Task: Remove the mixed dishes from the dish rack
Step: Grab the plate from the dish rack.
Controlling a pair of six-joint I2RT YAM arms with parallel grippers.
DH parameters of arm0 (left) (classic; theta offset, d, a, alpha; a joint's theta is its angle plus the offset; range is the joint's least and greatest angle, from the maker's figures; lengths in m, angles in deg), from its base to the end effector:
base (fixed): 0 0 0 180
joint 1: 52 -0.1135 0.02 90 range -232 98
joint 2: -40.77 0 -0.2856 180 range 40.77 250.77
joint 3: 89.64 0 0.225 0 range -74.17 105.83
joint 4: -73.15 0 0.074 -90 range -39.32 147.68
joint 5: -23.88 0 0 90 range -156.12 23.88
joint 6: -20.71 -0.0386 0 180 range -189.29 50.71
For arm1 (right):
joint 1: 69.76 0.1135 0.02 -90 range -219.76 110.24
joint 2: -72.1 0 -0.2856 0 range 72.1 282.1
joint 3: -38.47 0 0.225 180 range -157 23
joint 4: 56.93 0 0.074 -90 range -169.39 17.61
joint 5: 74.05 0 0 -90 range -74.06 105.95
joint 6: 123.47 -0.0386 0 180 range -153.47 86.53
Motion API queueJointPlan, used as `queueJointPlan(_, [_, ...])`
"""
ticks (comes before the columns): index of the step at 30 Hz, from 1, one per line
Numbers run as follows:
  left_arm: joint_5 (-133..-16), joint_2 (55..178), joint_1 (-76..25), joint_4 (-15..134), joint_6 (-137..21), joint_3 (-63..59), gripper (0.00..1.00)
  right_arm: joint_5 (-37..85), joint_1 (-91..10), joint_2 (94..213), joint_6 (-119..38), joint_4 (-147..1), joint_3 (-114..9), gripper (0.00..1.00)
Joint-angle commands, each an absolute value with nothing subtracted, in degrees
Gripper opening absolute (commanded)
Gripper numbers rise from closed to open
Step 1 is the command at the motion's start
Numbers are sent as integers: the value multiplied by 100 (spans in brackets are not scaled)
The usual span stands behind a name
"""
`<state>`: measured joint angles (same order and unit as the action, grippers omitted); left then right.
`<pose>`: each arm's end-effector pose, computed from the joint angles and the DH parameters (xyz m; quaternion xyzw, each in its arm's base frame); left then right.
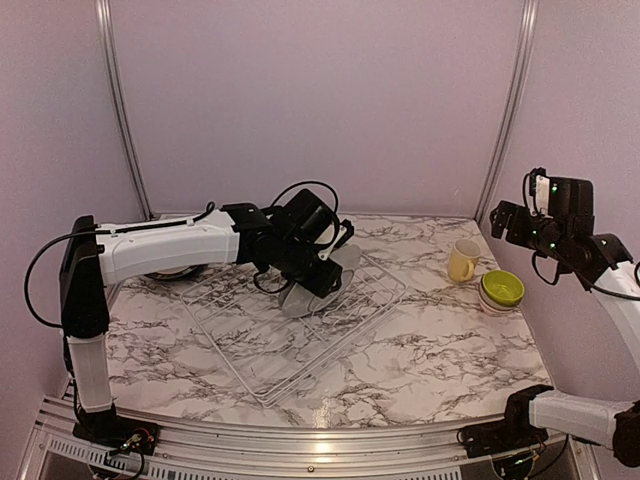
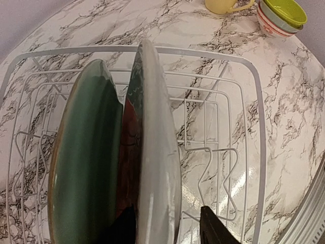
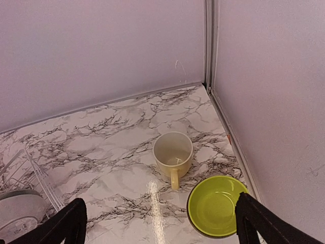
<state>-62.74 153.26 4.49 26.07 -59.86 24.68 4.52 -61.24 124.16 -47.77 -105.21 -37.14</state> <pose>0.2411 -0.3601 0.3046 0.3587 0.8519 -0.1841 0.3341 0.1517 0.0150 0.3819 0.0959 0.8342 0.0240 0.5426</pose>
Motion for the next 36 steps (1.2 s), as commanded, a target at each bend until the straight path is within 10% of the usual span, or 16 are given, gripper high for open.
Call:
queueJointPlan(1, [-5932,15406,469,2340,-6059,2653,40,487,-6118,12349,-4733,-10384,-3643,99])
queueJointPlan(24, [-6719,15164,461,2214,-6546,2814,1,481,-6126,12308,-4825,-10441,-3658,98])
queueJointPlan(36, [-7198,14665,443,2182,-6710,2820,0,629,-6123,12348,-4842,-10420,-3745,99])
